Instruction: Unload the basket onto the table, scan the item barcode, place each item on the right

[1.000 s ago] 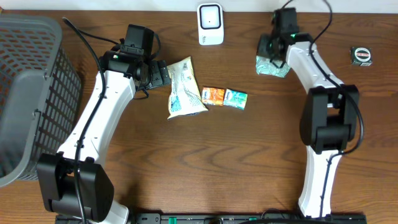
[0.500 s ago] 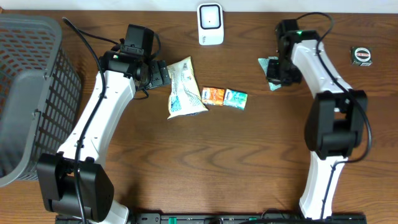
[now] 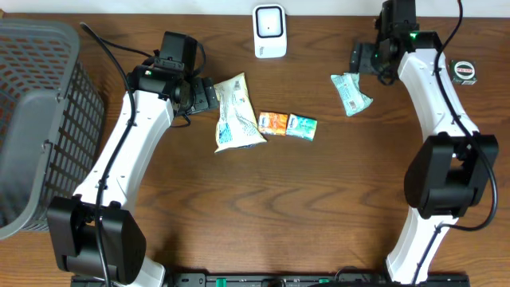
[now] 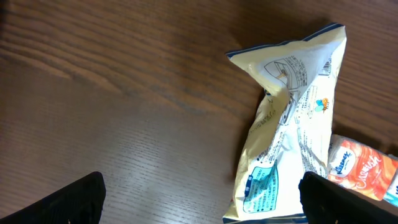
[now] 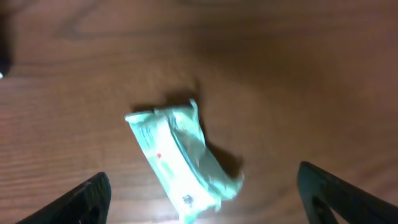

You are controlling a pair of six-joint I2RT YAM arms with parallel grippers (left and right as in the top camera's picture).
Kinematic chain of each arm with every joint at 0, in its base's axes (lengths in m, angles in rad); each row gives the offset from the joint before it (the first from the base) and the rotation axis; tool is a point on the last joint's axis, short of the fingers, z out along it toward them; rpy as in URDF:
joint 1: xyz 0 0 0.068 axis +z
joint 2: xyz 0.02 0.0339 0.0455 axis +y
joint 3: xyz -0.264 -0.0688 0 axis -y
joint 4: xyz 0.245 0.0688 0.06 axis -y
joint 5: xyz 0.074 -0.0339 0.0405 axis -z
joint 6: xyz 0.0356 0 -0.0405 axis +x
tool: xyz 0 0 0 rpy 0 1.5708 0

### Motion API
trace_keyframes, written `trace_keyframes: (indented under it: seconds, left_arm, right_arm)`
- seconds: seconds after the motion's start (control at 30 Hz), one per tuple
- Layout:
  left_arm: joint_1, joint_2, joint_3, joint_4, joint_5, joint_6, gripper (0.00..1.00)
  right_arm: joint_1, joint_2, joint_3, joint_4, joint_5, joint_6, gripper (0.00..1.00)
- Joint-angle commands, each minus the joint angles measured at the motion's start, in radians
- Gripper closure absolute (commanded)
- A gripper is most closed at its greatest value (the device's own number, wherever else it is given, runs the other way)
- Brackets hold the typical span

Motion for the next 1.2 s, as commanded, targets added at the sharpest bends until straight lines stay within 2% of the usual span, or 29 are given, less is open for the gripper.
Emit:
trace_keyframes:
  seconds: [0.0,0.3,0.53,0.63,0.73,0.8,0.83,0.9,0.93,1.17]
  left_arm:
    - [0.003,0.000,-0.001,-0.003,-0.002,-0.002,0.02]
    - [0.003,0.000,-0.001,-0.003,-0.002,-0.002,0.02]
    - [0.003,0.000,-0.001,-0.003,-0.002,-0.002,0.02]
    - [0.003,0.000,-0.001,-0.003,-0.002,-0.002,0.02]
    - [0.003,0.000,-0.001,-0.003,-0.002,-0.002,0.02]
    - [0.003,0.000,-0.001,-0.003,-0.002,-0.002,0.02]
    - [0.003,0.000,-0.001,-0.003,-0.002,-0.002,0.02]
    - [0.003,0.000,-0.001,-0.003,-0.002,-0.002,0.02]
    - [0.003,0.000,-0.001,-0.003,-0.002,-0.002,0.02]
    - [0.003,0.000,-0.001,-0.003,-0.002,-0.002,0.02]
  right_arm:
    - [-0.056,0.078,0.000,0.061,-0.139,-0.069,0.01]
    - [-0.146,0.252,0.000,0.071,-0.572,-0.204,0.01]
    - [-0.152,0.371,0.000,0.023,-0.591,-0.203,0.01]
    - [-0.150,0.381,0.001,-0.005,-0.600,-0.204,0.20]
    - [-0.145,0.380,0.001,-0.034,-0.588,-0.208,0.52]
    - [-0.145,0.380,0.000,-0.058,-0.587,-0.208,0.62]
    - [-0.145,0.380,0.000,-0.071,-0.587,-0.208,0.74]
    - [-0.145,0.380,0.001,-0.097,-0.589,-0.207,0.87]
    - [-0.145,0.379,0.001,-0.108,-0.596,-0.207,0.97]
    - [-0.147,0.353,0.001,-0.151,-0.790,-0.208,0.99]
